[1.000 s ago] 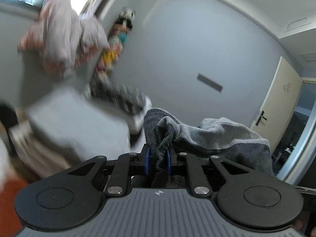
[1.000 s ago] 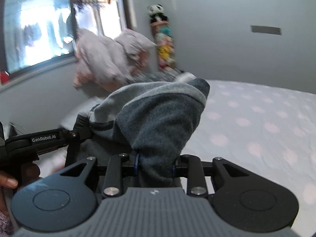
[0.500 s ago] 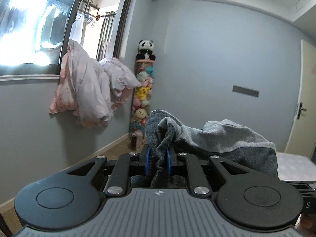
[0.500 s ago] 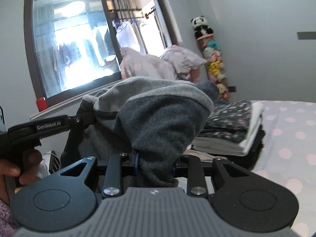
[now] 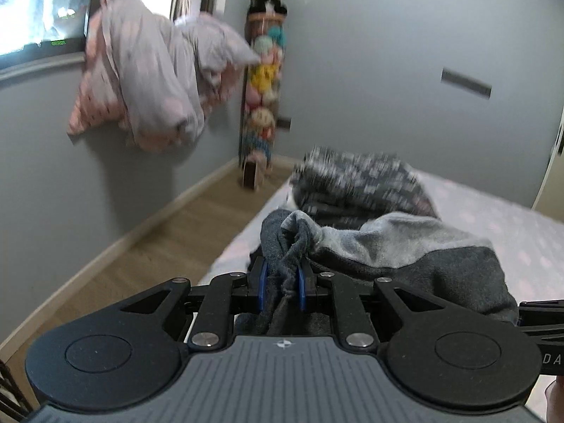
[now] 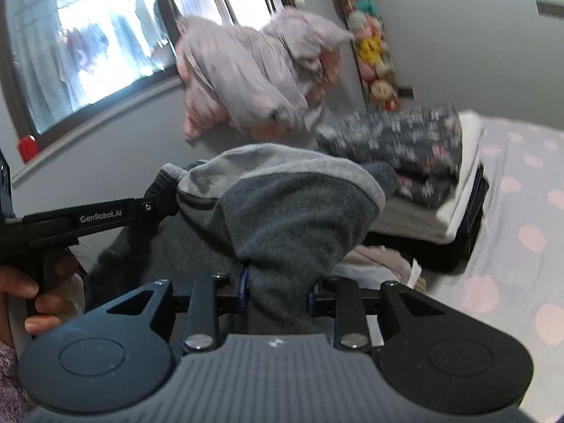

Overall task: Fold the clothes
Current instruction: 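Lift the folded sweatpants with both tools and carry them to the clothes stack, then lower the sweatpants onto the clothes stack and open both tools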

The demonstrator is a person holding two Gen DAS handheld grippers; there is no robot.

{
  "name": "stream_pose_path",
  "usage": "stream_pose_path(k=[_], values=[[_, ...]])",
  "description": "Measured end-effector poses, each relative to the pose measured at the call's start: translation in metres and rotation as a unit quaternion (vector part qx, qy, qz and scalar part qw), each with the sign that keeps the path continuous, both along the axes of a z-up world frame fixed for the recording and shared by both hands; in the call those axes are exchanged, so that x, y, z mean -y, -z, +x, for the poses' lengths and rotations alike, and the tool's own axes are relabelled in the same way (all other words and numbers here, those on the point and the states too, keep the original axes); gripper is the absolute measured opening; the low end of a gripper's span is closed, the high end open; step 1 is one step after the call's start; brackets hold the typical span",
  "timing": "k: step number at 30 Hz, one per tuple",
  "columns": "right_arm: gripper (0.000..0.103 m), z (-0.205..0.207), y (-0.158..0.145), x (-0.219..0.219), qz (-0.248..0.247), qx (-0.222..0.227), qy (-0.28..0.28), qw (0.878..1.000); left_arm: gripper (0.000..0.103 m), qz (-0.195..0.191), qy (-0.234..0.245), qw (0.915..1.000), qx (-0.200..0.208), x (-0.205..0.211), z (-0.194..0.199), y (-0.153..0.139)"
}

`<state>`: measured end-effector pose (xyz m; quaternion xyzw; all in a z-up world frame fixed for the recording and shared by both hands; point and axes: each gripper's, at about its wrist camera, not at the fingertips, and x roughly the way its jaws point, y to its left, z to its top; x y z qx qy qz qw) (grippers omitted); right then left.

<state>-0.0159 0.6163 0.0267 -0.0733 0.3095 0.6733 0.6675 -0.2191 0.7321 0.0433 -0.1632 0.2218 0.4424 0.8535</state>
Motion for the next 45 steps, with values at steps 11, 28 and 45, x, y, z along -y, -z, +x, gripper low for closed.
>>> stream_pose_path(k=[11,28,45], values=[[0.073,0.073,0.044,0.001,-0.007,-0.152,0.005,0.988,0.021,-0.005,0.004,0.9999,-0.009,-0.005,-0.001,0.017],[0.022,0.071,-0.003,-0.026,0.041,-0.028,-0.024,0.998,0.021,-0.031,-0.001,0.9995,-0.007,-0.020,0.003,0.007],[0.026,0.069,0.058,-0.075,-0.046,0.014,0.011,0.999,0.031,-0.064,-0.017,0.9967,-0.048,-0.050,0.010,0.041]])
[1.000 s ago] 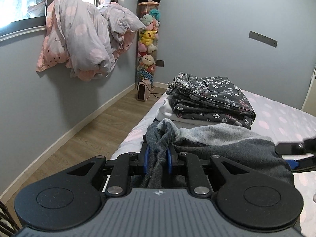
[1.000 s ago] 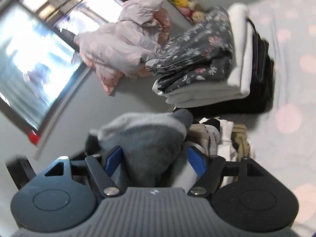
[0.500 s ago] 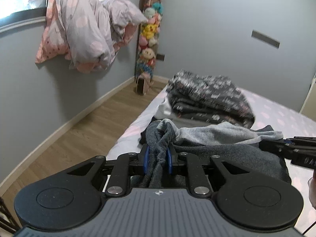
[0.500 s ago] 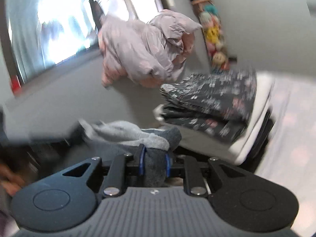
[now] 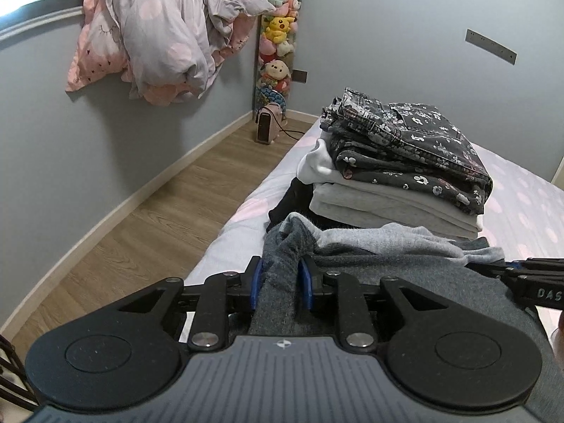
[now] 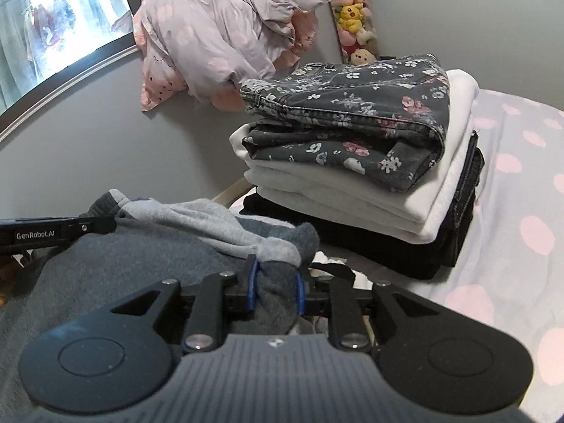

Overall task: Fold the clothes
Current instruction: 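Lower the sweatpants onto the clothes stack and open both tools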

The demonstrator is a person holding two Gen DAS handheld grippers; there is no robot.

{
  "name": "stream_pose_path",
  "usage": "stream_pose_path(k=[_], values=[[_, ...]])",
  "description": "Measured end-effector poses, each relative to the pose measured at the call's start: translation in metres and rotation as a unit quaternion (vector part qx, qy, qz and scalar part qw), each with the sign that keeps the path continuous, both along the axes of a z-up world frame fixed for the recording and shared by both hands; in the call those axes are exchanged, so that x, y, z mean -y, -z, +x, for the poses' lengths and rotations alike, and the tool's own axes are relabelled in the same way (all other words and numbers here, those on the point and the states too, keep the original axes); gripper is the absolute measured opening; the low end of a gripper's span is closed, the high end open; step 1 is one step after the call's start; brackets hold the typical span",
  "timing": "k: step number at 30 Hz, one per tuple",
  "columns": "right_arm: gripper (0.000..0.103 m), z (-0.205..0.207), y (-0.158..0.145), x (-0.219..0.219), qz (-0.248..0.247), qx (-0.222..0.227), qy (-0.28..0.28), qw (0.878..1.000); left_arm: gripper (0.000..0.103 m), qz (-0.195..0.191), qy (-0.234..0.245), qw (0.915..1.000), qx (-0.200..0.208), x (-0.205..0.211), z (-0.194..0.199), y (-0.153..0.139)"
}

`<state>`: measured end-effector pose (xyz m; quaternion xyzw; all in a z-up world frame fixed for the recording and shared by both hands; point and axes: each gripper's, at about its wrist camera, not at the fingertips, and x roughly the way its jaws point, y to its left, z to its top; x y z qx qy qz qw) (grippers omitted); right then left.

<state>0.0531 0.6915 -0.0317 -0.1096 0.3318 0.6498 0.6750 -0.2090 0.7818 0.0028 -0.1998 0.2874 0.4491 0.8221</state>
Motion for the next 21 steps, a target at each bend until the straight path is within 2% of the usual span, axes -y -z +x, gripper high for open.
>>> stream_pose_path(k=[2,3,5,9,12,17,21], values=[[0.032,0.000,-0.006,0.005,-0.002,-0.005,0.007,1.000,0.036,0.003,-0.007,1.0000,0.000,0.007,-0.004,-0.010],[0.040,0.001,-0.011,0.009,-0.001,-0.006,0.015,1.000,0.038,0.007,-0.010,0.9999,0.001,0.011,-0.007,-0.017],[0.045,0.002,-0.021,0.019,0.003,0.000,0.030,1.000,0.039,0.021,-0.016,0.9997,-0.001,0.022,-0.014,-0.032],[0.045,-0.003,-0.048,0.050,0.018,0.032,0.045,0.998,0.039,0.046,-0.017,0.9988,-0.004,0.049,-0.035,-0.062],[0.045,-0.022,-0.064,0.078,0.035,0.052,0.024,0.998,0.039,0.057,0.006,0.9982,-0.017,0.073,-0.045,-0.078],[0.044,-0.075,-0.071,0.107,0.047,0.091,-0.045,0.994,0.039,0.082,0.056,0.9921,-0.077,0.107,-0.037,-0.075],[0.044,-0.104,-0.063,0.108,0.043,0.127,-0.073,0.988,0.039,0.071,0.071,0.9892,-0.107,0.106,-0.026,-0.051]])
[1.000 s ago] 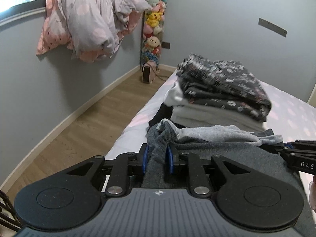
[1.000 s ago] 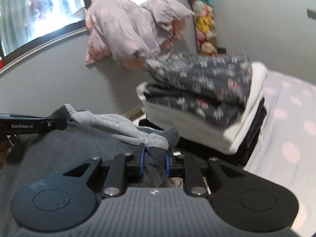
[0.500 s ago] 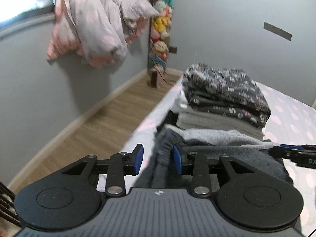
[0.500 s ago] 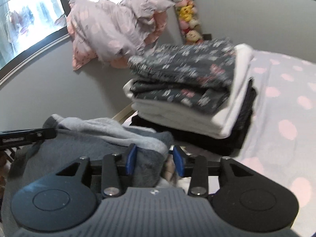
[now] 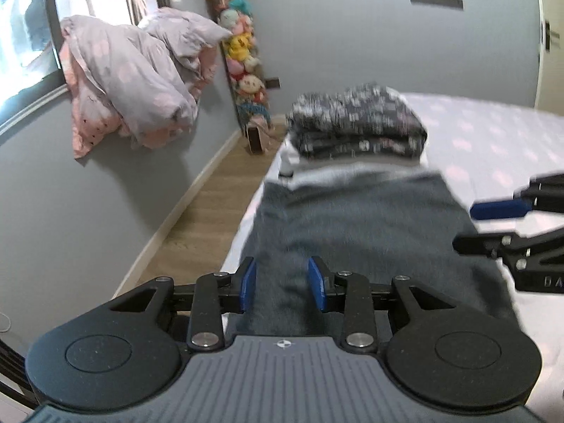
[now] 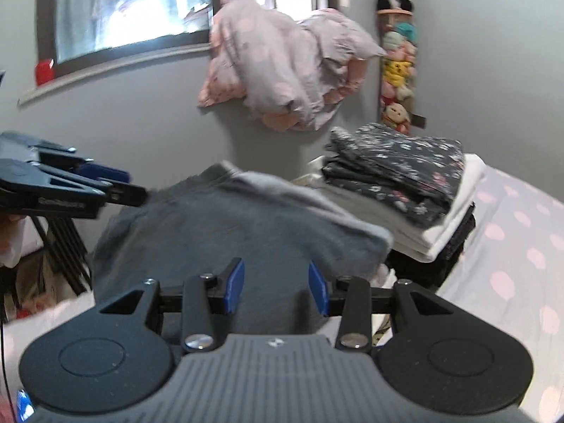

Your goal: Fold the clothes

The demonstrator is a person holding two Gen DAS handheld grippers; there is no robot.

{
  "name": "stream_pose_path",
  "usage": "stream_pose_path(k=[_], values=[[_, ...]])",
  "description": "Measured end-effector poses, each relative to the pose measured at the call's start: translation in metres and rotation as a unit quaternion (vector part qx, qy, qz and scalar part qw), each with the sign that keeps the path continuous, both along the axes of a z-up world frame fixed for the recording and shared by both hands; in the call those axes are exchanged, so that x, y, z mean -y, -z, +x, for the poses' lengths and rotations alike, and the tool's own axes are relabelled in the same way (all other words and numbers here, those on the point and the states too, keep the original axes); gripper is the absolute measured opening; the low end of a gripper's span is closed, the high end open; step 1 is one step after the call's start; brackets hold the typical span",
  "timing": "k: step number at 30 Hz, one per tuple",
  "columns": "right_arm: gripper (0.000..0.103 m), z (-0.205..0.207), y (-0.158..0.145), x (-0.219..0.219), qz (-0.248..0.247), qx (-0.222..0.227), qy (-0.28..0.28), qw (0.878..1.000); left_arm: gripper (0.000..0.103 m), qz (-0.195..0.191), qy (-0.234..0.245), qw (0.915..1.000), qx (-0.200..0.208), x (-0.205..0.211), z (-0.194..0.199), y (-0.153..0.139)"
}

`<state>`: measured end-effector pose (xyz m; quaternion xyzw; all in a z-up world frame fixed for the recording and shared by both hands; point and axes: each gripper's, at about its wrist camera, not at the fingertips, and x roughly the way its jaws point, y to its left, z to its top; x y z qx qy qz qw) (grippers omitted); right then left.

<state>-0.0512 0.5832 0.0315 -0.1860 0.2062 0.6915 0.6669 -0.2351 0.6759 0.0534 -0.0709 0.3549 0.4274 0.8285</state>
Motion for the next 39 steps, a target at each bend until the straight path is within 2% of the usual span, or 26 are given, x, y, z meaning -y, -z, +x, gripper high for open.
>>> stream_pose_path(k=[2,5,8,11,14,20,24,28,30,33,34,37,39], values=[[0.044,-0.001,0.008,-0.006,-0.013,0.007,0.004,1.000,0.039,-0.005,-0.007,0.9999,-0.011,-0.005,0.001,0.013],[0.045,0.007,0.021,-0.016,-0.038,-0.003,0.019,0.999,0.047,-0.018,-0.020,0.9996,0.007,-0.011,-0.008,0.021],[0.045,0.014,0.026,-0.018,-0.046,-0.015,0.022,0.999,0.048,-0.018,-0.022,0.9994,0.022,-0.006,-0.017,0.015],[0.045,0.011,0.019,-0.011,-0.042,-0.012,0.022,0.999,0.048,0.007,-0.031,0.9993,0.022,0.010,-0.024,0.001],[0.049,0.009,0.008,0.001,-0.031,-0.013,0.027,0.999,0.048,0.020,-0.032,0.9982,0.046,0.030,-0.034,-0.018],[0.078,0.001,-0.023,0.045,0.034,-0.013,0.044,0.998,0.052,0.066,-0.040,0.9942,0.075,0.083,-0.047,-0.062],[0.090,-0.012,-0.046,0.085,0.089,-0.008,0.073,0.993,0.057,0.088,-0.051,0.9896,0.102,0.119,-0.058,-0.088],[0.096,-0.028,-0.068,0.126,0.126,0.012,0.093,0.988,0.059,0.113,-0.057,0.9840,0.125,0.154,-0.070,-0.112],[0.096,-0.038,-0.076,0.148,0.143,0.021,0.075,0.987,0.062,0.127,-0.060,0.9813,0.132,0.169,-0.076,-0.122],[0.096,-0.051,-0.087,0.182,0.173,0.040,0.063,0.982,0.078,0.147,-0.063,0.9764,0.145,0.194,-0.082,-0.137],[0.096,-0.054,-0.090,0.193,0.182,0.043,0.062,0.980,0.081,0.153,-0.064,0.9750,0.148,0.202,-0.084,-0.141],[0.096,-0.062,-0.098,0.228,0.208,0.027,0.072,0.975,0.089,0.182,-0.069,0.9701,0.145,0.228,-0.085,-0.149],[0.097,-0.064,-0.103,0.251,0.218,0.002,0.072,0.973,0.089,0.203,-0.073,0.9664,0.140,0.247,-0.084,-0.150]])
